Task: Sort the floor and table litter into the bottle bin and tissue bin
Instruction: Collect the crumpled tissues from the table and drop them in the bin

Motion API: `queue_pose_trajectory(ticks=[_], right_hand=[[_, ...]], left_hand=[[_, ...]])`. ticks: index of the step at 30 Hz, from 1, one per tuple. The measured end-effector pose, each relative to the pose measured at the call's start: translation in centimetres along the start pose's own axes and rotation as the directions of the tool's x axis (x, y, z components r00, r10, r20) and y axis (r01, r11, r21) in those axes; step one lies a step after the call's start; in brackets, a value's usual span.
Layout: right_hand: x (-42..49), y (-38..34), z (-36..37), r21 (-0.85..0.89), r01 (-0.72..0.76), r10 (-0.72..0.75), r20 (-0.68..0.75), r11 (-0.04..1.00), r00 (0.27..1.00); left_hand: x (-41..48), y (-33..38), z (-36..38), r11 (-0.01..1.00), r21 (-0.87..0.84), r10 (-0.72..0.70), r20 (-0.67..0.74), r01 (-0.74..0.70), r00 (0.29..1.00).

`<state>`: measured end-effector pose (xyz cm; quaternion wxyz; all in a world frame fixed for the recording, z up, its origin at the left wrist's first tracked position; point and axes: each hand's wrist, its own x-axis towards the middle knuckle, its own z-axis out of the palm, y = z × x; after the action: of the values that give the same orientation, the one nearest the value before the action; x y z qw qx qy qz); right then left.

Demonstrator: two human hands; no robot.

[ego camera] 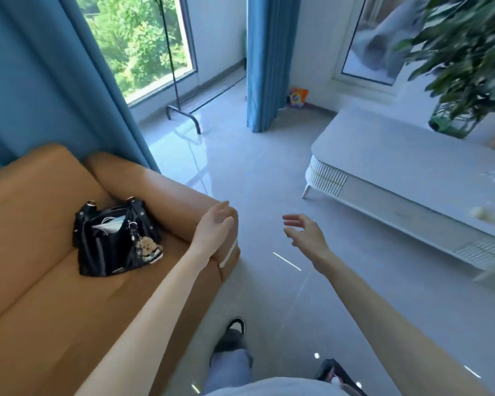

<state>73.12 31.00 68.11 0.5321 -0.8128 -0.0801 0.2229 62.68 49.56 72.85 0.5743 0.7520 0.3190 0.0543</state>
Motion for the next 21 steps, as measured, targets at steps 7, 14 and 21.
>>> queue_pose_trajectory(ticks=[7, 14, 21], right_hand=[[4.2, -0.5, -4.3, 0.14, -0.069, 0.111, -0.316, 0.988, 0.942], [4.3, 0.9, -10.8, 0.289, -0.109, 0.262, -0.57, 0.951, 0.779], [4.2, 6.5, -19.8, 0.381, -0.134, 0.381, -0.702, 0.915, 0.602]], left_hand=[[9.4, 6.4, 4.1, 0.984, 0.081, 0.126, 0.302, -0.157, 0.945], [14.0, 12.1, 12.9, 0.948, 0.121, 0.173, 0.583, -0.295, 0.794], [15.2, 15.5, 26.3, 0.928, 0.107, 0.156, 0.759, -0.358, 0.632]])
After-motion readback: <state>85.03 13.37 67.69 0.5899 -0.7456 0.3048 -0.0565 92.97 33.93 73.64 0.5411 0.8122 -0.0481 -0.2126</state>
